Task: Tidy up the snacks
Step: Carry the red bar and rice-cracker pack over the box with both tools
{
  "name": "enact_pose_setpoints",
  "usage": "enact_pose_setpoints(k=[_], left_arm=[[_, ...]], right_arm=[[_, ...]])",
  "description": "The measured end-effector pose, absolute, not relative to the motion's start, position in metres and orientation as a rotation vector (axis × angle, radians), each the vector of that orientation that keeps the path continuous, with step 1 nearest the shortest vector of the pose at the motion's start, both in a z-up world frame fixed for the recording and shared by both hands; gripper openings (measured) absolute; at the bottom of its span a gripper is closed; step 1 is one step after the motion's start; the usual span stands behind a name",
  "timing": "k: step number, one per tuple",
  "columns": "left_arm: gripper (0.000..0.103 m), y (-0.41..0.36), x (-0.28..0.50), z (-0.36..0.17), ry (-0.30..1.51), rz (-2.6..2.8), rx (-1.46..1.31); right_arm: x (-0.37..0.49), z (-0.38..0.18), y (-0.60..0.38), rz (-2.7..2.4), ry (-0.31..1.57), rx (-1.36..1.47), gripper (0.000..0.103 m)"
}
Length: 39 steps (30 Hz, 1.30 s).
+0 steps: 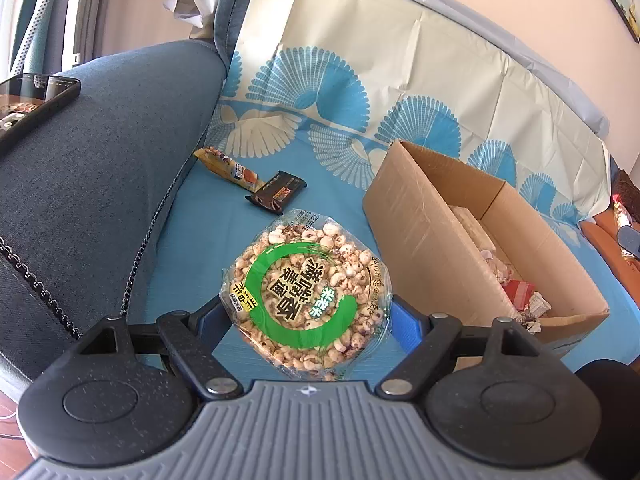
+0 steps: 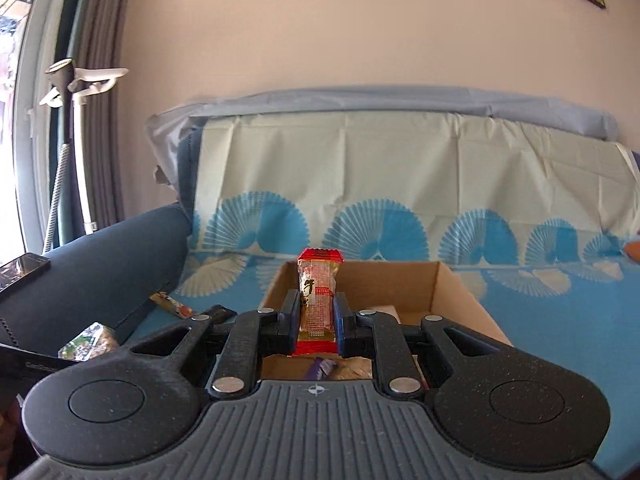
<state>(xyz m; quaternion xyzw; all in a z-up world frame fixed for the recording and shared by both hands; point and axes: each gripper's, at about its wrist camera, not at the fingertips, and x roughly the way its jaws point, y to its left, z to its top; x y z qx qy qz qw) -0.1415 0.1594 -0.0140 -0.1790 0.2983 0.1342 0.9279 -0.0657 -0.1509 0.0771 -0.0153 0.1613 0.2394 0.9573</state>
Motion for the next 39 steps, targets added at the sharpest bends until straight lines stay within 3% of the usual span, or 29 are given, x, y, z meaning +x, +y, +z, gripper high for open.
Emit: enact_pose_setpoints(k=[13,39], left_arm=[[0.086,0.166,-0.13,-0.02,0.648,0.291,-0.39],[0.086,0.115,-0.119,-0.006,0.595,0.364,-0.199]], right_arm=[[-0.001,0.062,-0.194,0.42,0.307,0.025,0.017],[0.015,0.05,-0.213,0.46,0.333,0.133,0.018]])
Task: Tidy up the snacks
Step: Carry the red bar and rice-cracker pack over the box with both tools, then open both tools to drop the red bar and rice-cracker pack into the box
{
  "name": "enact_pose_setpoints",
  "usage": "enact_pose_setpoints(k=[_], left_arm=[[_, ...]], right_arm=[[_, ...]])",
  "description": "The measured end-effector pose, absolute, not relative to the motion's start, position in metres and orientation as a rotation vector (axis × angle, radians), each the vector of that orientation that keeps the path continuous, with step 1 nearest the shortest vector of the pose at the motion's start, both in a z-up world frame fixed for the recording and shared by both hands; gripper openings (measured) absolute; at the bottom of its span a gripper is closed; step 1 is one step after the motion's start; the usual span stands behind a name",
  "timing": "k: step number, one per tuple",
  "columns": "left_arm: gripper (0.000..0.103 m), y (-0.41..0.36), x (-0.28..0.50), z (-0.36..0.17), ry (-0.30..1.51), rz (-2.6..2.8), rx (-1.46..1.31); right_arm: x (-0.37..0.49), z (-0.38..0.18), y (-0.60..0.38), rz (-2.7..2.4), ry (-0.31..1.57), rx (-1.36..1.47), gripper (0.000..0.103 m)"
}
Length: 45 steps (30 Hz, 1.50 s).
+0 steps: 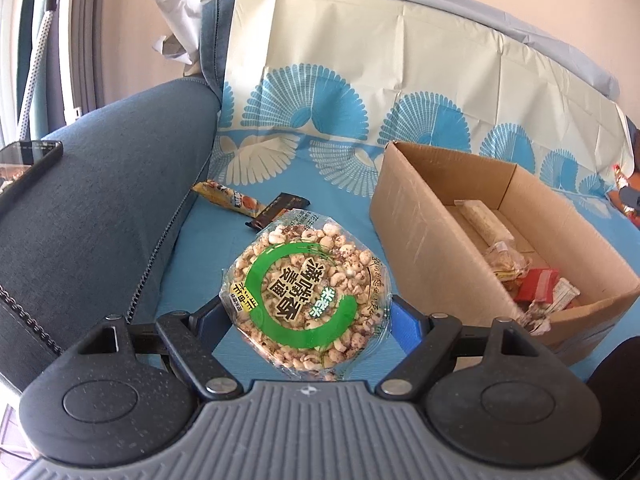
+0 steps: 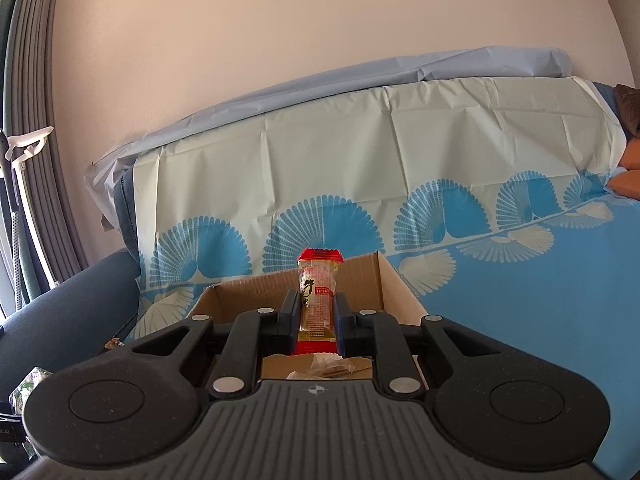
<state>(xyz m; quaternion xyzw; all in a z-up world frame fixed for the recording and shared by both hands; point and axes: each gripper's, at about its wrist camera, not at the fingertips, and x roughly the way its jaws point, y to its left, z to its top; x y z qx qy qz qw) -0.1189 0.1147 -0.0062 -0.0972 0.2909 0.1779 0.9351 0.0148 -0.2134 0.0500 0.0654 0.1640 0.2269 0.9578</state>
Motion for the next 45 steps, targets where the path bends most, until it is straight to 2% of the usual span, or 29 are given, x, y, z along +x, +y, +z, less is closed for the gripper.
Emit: enact_pose_setpoints(k=[11,29,42,45], left_arm=[[0.086,0.083,-0.083,0.024,0.559,0.352,-0.226],[0.086,0.007,0.023,0.09,0.434,0.185,-0.194],[0.087,-0.015,0.036,0.102,0.404,0.119,-0.201],[0.099,-0.017,0.035,0.107,0.397,0.091,-0.197]], right_arm=[[0.023,0.047,-0.215,0.488,0.361,0.146,0.018],[0.031,0.043,-0.213,0.486,0.394,0.15,0.018],[0.027,0.044,-0.203,0.467,0.4,0.114,0.018],[0.028,0.043,-0.201,0.476,0.413,0.105,0.02]])
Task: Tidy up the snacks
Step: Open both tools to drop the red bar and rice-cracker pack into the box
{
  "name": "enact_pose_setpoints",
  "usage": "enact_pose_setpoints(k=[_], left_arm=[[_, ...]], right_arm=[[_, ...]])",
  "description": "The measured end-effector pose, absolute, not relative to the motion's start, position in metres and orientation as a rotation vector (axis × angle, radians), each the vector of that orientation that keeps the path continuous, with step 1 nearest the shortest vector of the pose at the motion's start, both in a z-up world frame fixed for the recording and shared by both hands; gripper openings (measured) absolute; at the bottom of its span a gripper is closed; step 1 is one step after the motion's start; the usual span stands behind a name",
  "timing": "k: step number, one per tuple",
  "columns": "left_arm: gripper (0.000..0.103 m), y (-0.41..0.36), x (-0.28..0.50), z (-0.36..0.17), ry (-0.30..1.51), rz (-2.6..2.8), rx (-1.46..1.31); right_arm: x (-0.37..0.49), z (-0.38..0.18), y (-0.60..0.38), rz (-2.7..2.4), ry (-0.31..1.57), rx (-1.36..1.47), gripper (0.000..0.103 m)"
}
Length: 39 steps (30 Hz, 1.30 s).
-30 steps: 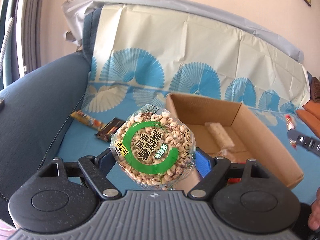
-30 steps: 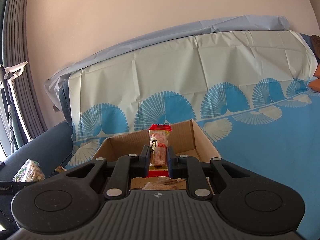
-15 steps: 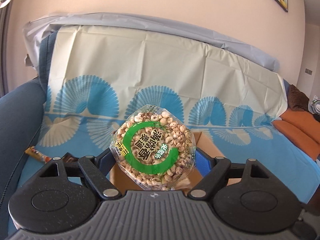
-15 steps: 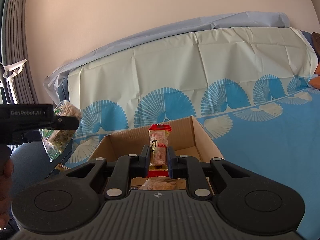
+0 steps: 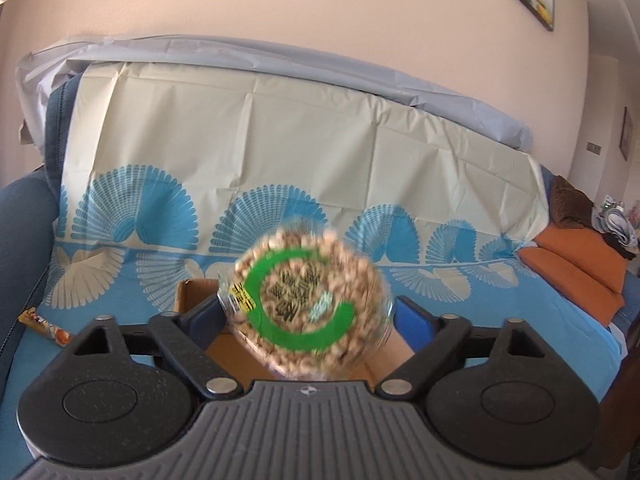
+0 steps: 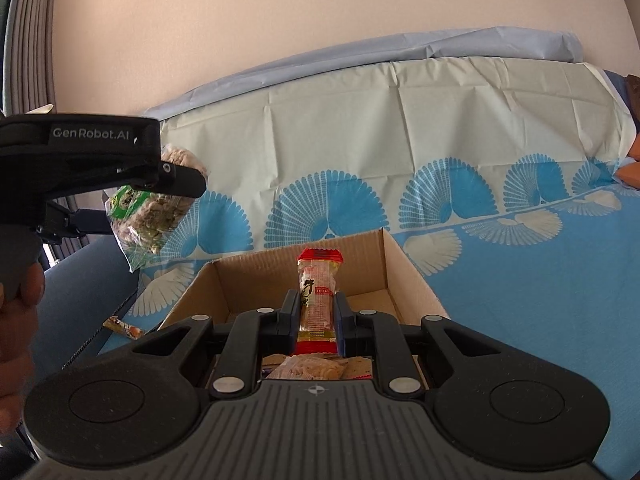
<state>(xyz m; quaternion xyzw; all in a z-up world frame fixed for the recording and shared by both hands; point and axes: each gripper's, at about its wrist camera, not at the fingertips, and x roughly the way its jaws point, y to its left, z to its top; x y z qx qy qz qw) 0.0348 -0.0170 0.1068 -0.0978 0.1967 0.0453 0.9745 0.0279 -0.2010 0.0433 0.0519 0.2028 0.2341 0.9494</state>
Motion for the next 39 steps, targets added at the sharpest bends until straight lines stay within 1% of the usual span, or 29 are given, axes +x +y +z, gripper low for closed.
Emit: enact_pose_setpoints(k=[1,2,4,6,13,14,15,16,17,18,19,20,21,23,24,26,28,30,32,33,34,35,36,37,38,39], left_arm=[[0.102,-0.019,0.032,0.109,0.388,0.078,-0.183],[0.102,-0.02,0.028,0.11,0.374,0.071,-0.167],[0.102,-0.02,0.018,0.111,0.351,0.064,-0.14],[0.102,-0.016,0.003,0.11,0.327,0.076,-0.136],[0.102,0.017,-0.065,0.089,0.284,0.138,-0.115],[0.101,0.024,-0.075,0.085,0.288,0.142,-0.118],[0.099,0.033,-0.085,0.081,0.295,0.151,-0.125],[0.093,0.042,-0.095,0.076,0.306,0.162,-0.132],[0.085,0.052,-0.104,0.072,0.323,0.176,-0.142],[0.081,0.062,-0.113,0.068,0.341,0.188,-0.155],[0.075,0.071,-0.122,0.064,0.36,0.198,-0.172],[0.071,0.081,-0.131,0.061,0.374,0.207,-0.193],[0.07,0.09,-0.139,0.058,0.383,0.217,-0.212],[0.062,0.106,-0.152,0.052,0.391,0.244,-0.245],[0.06,0.113,-0.157,0.05,0.397,0.26,-0.256],[0.05,0.124,-0.165,0.05,0.399,0.286,-0.271],[0.049,0.131,-0.17,0.049,0.395,0.296,-0.306],[0.045,0.139,-0.172,0.047,0.408,0.291,-0.36],[0.041,0.141,-0.171,0.044,0.408,0.288,-0.368],[0.039,0.141,-0.169,0.041,0.416,0.281,-0.369],[0.033,0.142,-0.166,0.035,0.429,0.274,-0.371],[0.03,0.144,-0.163,0.027,0.443,0.269,-0.379],[0.029,0.146,-0.16,0.018,0.458,0.266,-0.394],[0.024,0.149,-0.157,0.01,0.479,0.27,-0.416],[0.021,0.153,-0.152,0.007,0.502,0.276,-0.457],[0.021,0.156,-0.149,0.008,0.494,0.271,-0.488]], right_arm=[[0.028,0.043,-0.2,0.477,0.419,0.099,0.02],[0.028,0.043,-0.198,0.474,0.423,0.09,0.022],[0.027,0.043,-0.196,0.458,0.425,0.073,0.046],[0.025,0.043,-0.195,0.444,0.422,0.059,0.053],[0.013,0.046,-0.191,0.429,0.4,0.023,0.057],[0.011,0.047,-0.19,0.425,0.395,0.018,0.058],[0.009,0.047,-0.19,0.421,0.389,0.012,0.058],[0.007,0.048,-0.189,0.415,0.384,0.006,0.059],[0.005,0.049,-0.189,0.409,0.38,0.0,0.059],[0.003,0.05,-0.188,0.402,0.378,-0.005,0.059],[0.0,0.05,-0.187,0.396,0.377,-0.007,0.059],[-0.002,0.051,-0.186,0.393,0.376,-0.006,0.059],[-0.004,0.052,-0.184,0.39,0.375,-0.004,0.059],[-0.009,0.053,-0.18,0.389,0.373,-0.001,0.059],[-0.01,0.053,-0.178,0.39,0.372,-0.005,0.059],[-0.014,0.053,-0.17,0.389,0.367,-0.026,0.059],[-0.016,0.051,-0.163,0.388,0.361,-0.054,0.058],[-0.018,0.052,-0.158,0.381,0.347,-0.074,0.056],[-0.021,0.053,-0.158,0.369,0.326,-0.072,0.052],[-0.021,0.054,-0.159,0.363,0.319,-0.066,0.046],[-0.021,0.054,-0.16,0.357,0.315,-0.057,0.042],[-0.02,0.055,-0.161,0.349,0.313,-0.046,0.038],[-0.019,0.055,-0.162,0.345,0.317,-0.036,0.032],[-0.017,0.054,-0.164,0.343,0.322,-0.025,0.028],[-0.016,0.054,-0.164,0.343,0.326,-0.018,0.027],[-0.015,0.053,-0.164,0.341,0.329,-0.014,0.027]])
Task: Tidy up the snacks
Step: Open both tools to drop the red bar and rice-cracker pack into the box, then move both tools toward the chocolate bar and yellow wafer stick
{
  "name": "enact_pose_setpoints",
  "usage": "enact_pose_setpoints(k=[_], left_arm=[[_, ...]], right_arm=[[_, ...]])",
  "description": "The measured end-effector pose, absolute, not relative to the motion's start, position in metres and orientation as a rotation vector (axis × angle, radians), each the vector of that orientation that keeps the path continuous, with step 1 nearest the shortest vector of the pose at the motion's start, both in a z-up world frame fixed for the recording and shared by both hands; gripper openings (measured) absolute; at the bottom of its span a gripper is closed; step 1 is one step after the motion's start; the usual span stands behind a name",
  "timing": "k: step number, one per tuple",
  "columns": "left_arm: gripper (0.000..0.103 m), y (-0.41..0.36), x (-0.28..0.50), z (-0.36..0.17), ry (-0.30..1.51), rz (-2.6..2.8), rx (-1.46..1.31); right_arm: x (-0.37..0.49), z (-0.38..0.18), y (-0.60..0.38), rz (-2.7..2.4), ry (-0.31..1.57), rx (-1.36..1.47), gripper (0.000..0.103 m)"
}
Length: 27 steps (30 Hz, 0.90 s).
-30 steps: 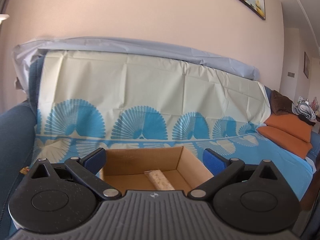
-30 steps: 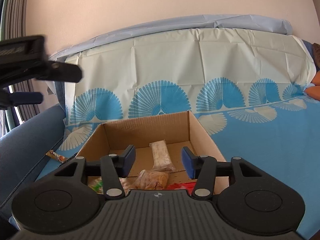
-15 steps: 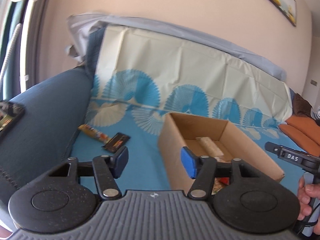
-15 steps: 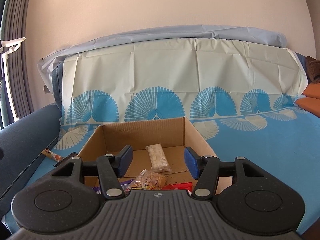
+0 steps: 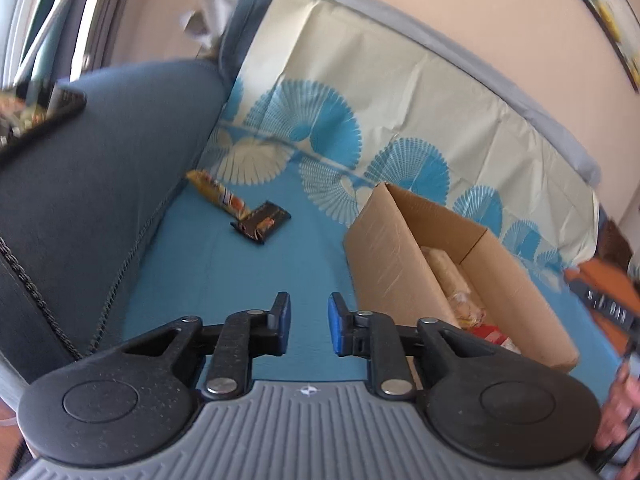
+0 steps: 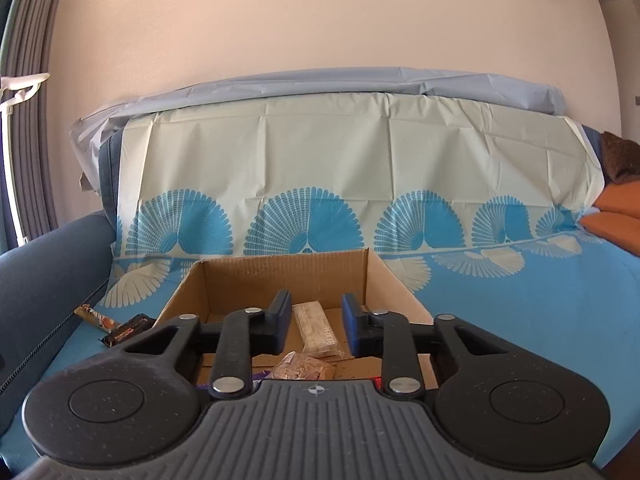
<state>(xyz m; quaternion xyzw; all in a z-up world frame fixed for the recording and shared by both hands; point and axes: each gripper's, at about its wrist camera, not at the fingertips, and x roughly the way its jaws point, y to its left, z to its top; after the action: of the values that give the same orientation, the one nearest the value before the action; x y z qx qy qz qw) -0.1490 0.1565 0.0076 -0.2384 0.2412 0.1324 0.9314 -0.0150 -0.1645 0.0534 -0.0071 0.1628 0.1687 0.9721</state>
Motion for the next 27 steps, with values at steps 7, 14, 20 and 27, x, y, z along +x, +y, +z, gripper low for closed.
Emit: enact_pose_setpoints(k=[7,14,20,27], left_arm=[[0.021,0.152,-0.135,0.004,0.489,0.224,-0.496],[0.021,0.152,-0.111,-0.01,0.503,0.212,-0.538],[0.021,0.163,-0.084,-0.026,0.513,0.222,-0.579],[0.021,0.191,-0.045,-0.048,0.541,0.293,-0.609]], right_arm=[[-0.012,0.051,-0.164,0.359,0.359,-0.01,0.028],[-0.007,0.046,-0.156,0.371,0.39,-0.033,0.032],[-0.006,0.046,-0.157,0.381,0.394,-0.045,0.032],[-0.001,0.046,-0.16,0.377,0.407,-0.028,0.031]])
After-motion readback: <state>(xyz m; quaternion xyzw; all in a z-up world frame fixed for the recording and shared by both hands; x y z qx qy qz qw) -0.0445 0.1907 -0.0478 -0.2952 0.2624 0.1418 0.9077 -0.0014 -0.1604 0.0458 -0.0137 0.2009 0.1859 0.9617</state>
